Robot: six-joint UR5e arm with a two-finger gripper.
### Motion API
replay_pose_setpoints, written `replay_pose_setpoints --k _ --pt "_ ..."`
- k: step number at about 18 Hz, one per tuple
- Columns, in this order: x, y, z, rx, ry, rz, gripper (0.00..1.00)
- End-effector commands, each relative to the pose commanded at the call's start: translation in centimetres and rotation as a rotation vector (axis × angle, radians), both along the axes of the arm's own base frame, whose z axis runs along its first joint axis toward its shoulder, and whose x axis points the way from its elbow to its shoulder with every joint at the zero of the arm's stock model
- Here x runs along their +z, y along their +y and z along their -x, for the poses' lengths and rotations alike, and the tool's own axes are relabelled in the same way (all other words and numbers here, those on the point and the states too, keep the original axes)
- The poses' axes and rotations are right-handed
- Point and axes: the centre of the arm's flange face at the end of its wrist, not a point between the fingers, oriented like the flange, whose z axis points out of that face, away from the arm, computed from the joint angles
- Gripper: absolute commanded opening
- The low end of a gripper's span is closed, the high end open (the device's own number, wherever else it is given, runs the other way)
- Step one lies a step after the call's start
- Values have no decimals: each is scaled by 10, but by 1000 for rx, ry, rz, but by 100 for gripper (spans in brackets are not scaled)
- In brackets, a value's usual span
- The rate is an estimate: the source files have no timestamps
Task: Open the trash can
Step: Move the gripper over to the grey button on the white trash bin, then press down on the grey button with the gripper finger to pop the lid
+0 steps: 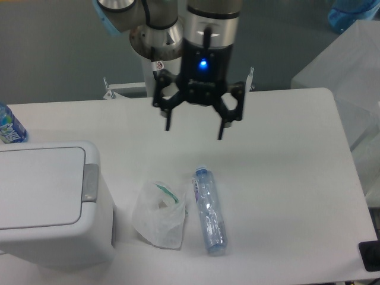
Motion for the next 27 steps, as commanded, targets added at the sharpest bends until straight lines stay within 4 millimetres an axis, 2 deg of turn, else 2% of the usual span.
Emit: replay_pose_setpoints --k 3,7,14,27 --pt "-18 33 -13 19 -17 -29 100" --pt "-31 55 -21 19 -27 -44 100" --pt "-50 71 -31 40 -73 -24 100" --pt "-68 77 -39 47 -105 1 100"
